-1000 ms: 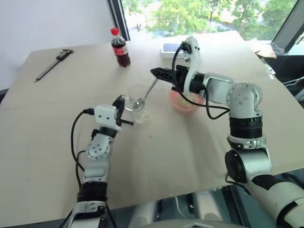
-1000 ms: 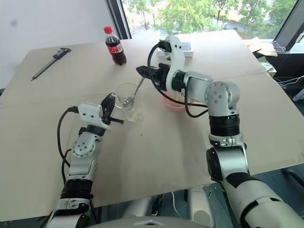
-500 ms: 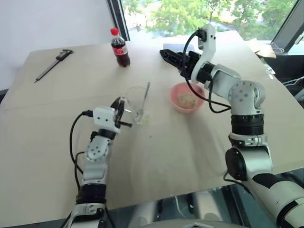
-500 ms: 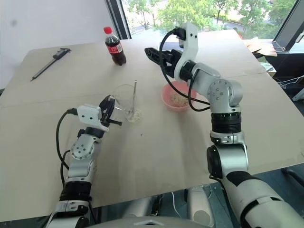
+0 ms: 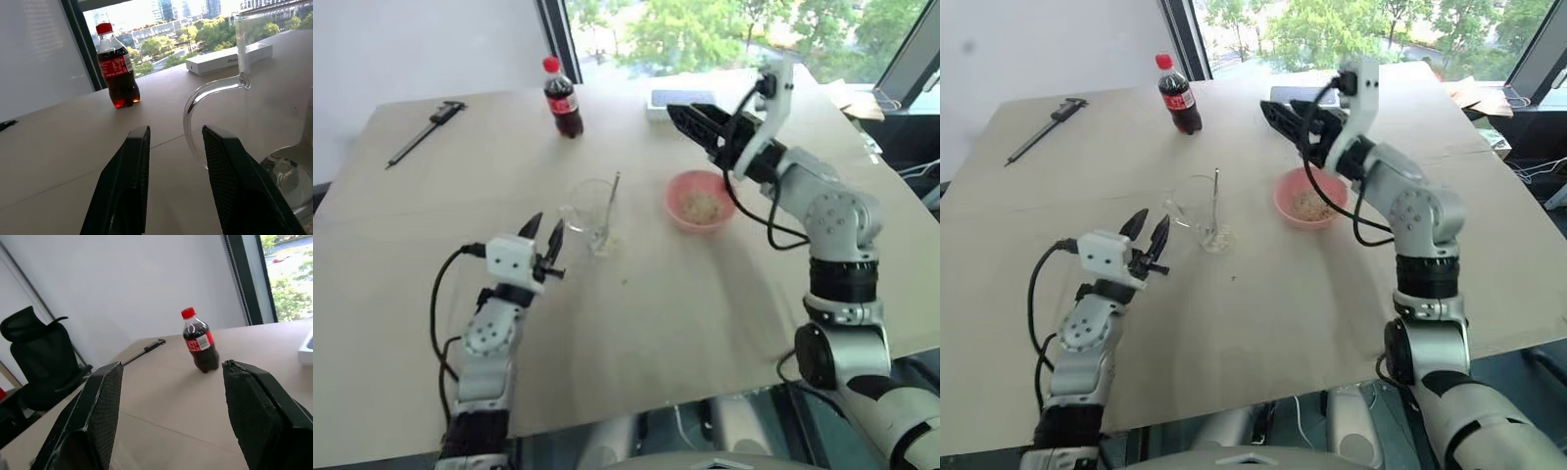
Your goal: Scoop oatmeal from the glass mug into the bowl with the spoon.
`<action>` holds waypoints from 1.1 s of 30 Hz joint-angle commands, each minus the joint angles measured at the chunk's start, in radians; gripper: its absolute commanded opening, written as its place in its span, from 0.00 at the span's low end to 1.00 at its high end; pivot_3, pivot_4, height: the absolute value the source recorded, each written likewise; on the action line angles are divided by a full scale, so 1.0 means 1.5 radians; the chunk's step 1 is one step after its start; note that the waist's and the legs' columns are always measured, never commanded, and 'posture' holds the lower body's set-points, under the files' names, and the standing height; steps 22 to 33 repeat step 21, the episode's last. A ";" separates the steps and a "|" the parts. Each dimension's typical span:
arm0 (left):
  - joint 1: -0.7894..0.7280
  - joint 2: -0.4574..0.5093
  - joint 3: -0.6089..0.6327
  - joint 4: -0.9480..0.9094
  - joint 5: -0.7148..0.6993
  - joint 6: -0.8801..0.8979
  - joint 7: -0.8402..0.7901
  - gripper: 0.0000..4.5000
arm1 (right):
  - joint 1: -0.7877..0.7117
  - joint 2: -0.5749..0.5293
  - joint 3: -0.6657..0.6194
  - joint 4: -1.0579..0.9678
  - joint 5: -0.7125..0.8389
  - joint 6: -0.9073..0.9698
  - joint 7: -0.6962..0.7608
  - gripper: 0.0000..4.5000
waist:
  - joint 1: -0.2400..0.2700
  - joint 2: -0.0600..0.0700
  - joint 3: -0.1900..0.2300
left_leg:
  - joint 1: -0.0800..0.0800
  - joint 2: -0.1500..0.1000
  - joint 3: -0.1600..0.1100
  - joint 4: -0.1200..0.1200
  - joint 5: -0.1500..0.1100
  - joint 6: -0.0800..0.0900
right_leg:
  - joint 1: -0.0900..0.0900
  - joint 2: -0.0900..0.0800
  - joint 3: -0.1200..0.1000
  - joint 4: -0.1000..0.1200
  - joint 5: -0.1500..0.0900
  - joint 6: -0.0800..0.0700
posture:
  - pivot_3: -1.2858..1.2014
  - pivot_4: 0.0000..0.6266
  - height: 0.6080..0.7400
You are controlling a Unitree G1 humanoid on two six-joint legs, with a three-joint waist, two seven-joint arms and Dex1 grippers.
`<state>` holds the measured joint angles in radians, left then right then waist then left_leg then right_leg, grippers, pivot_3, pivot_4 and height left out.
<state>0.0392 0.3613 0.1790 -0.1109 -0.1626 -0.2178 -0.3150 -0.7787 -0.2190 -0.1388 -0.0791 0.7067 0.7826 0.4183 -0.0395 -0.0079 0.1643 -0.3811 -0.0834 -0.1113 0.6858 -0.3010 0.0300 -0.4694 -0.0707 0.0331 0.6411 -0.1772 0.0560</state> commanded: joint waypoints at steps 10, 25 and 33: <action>0.282 0.049 0.033 -0.205 -0.089 0.127 -0.097 0.39 | 0.378 -0.214 -0.003 -0.142 -0.072 -0.186 0.257 0.73 | 0.006 0.000 0.000 | 0.003 0.000 0.000 0.000 -0.001 0.002 | 0.004 0.001 -0.001 -0.002 0.000 0.000 | 0.52 0.24 1.00; 0.405 -0.006 0.022 -0.222 -0.052 0.094 -0.085 0.39 | 0.466 -0.261 -0.036 0.072 -0.150 -0.372 0.366 0.73 | 0.007 0.000 0.002 | 0.022 0.005 0.002 -0.002 -0.004 0.006 | 0.027 0.002 -0.004 -0.011 -0.003 0.003 | 0.52 0.24 1.00; 0.405 -0.006 0.022 -0.222 -0.052 0.094 -0.085 0.39 | 0.466 -0.261 -0.036 0.072 -0.150 -0.372 0.366 0.73 | 0.007 0.000 0.002 | 0.022 0.005 0.002 -0.002 -0.004 0.006 | 0.027 0.002 -0.004 -0.011 -0.003 0.003 | 0.52 0.24 1.00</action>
